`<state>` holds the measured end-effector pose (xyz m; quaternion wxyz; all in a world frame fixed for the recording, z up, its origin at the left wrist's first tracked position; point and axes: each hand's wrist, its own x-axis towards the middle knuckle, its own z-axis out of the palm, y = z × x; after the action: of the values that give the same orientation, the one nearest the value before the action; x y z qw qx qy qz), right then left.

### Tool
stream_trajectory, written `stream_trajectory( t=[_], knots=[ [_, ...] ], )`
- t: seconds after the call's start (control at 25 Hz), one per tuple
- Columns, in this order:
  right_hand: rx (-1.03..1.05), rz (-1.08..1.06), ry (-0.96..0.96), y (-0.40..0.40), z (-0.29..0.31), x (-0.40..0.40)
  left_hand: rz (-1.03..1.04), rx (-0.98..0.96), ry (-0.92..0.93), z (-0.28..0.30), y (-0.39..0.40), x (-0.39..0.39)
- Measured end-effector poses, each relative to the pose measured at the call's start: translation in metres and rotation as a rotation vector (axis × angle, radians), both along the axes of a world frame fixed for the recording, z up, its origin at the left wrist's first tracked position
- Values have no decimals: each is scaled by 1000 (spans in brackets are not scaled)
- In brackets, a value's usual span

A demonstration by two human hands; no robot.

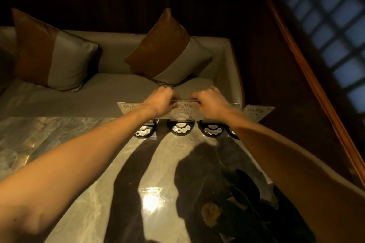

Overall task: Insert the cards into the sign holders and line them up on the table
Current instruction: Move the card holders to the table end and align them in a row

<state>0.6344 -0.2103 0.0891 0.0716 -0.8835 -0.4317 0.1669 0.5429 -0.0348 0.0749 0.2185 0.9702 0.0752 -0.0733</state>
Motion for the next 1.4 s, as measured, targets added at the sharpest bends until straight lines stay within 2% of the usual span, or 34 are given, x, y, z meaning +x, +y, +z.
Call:
stream_trajectory(
  t=[0.16, 0.76, 1.16, 1.4],
  knots=[
    [-38, 8, -51, -7, 1, 5, -5, -8, -7, -1, -10, 3],
    [-2, -40, 37, -21, -5, 1, -5, -35, -7, -5, -17, 2],
    [-35, -56, -4, -21, -6, 2, 0, -31, -15, -3, -12, -4],
    [-7, -110, 25, -24, -8, -3, -4, -128, 32, -4, -5, -5]
  ],
)
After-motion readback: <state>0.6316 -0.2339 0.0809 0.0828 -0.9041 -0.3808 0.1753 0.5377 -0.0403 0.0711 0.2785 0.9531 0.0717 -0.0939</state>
